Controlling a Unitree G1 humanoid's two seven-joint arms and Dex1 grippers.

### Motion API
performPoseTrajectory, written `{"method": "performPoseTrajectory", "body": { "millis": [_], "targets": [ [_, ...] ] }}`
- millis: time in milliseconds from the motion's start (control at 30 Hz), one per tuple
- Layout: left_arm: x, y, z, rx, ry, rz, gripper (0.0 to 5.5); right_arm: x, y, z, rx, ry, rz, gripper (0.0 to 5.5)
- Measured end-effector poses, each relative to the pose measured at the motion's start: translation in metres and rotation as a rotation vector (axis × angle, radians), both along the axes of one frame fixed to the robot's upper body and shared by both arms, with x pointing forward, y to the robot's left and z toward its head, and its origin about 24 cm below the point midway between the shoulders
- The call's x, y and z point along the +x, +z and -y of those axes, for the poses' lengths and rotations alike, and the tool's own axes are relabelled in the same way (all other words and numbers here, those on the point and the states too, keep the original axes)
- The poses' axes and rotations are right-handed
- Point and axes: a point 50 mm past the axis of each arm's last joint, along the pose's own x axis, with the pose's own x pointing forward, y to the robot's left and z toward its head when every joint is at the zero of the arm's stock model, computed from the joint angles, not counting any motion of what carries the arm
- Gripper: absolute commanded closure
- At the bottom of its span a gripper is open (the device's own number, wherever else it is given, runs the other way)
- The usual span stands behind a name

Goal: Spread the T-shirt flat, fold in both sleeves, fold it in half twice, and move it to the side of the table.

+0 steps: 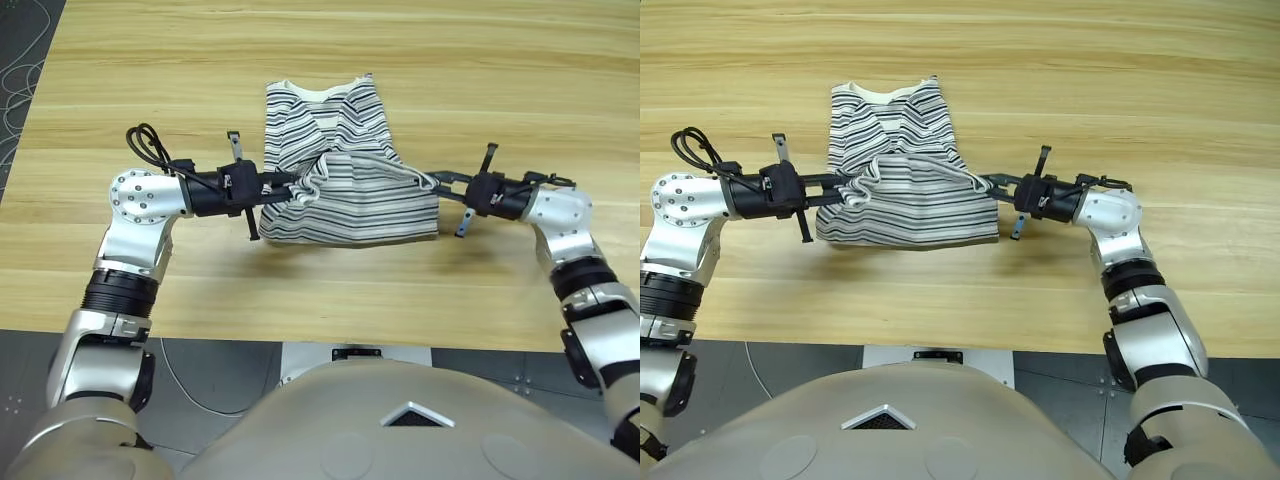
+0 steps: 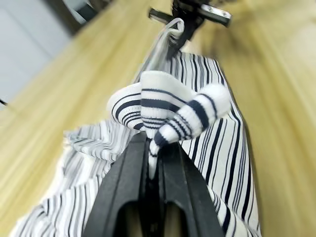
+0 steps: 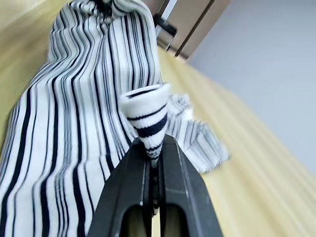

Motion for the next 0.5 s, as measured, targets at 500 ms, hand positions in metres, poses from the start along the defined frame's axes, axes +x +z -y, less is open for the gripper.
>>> {"method": "performPoseTrajectory", "body": {
  "millis": [500],
  "targets": [
    [0.068,-0.022,-0.018,0.102,0.611,0.218,5.4,0.058,0.035,-0.046,0.008,-0.193,0.175,5.37]
  ]
}}
